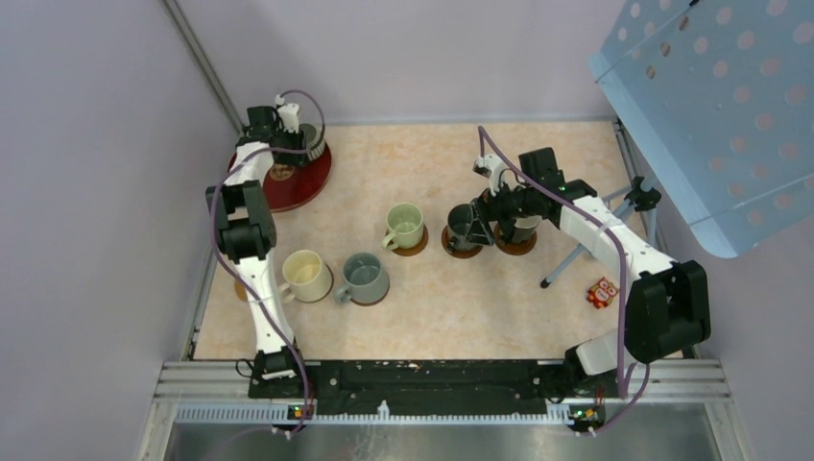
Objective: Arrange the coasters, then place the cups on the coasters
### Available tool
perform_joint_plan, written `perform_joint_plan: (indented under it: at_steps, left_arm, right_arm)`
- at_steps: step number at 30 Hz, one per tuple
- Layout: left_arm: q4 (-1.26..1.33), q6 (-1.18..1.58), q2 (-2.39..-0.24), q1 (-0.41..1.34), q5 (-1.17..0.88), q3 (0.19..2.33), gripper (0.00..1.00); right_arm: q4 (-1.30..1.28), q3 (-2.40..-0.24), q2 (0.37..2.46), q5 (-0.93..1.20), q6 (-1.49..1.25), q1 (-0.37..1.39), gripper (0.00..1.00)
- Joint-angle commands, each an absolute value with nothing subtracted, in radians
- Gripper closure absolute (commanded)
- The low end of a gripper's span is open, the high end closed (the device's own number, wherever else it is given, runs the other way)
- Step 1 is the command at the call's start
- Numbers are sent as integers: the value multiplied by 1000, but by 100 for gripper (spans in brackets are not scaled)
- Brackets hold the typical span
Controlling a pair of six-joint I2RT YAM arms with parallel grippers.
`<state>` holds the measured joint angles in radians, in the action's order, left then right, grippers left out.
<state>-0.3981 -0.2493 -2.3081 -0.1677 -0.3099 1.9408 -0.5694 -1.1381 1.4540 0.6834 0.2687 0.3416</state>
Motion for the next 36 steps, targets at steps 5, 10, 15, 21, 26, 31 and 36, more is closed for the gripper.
perform_joint_plan:
  at_steps: [5, 10, 15, 21, 26, 31, 36]
  left_arm:
    - [-354, -252, -2297, -169, -227, 1985, 71]
    - [-353, -294, -2231, -172, -159, 1905, 81]
    - [-346, -342, -2115, -203, -175, 1752, 85]
    - [-386, -391, -2016, -249, -194, 1628, 84]
    - [-467, -442, -2032, -264, -190, 1623, 78]
    - [-506, -442, -2090, -265, -205, 1671, 61]
    - [-528, -423, -2151, -265, -207, 1750, 54]
  right_arm:
    - [-564, -1156, 1458, 699, 288, 333, 13]
    - [-566, -1157, 1456, 704, 288, 334, 13]
    - [-564, -1150, 1446, 706, 293, 334, 13]
    - [-566, -1144, 1442, 712, 298, 333, 13]
    - [-562, -1138, 1439, 717, 302, 333, 13]
    - [-565, -1138, 1431, 713, 303, 333, 13]
    - [-574, -1136, 1421, 703, 308, 334, 13]
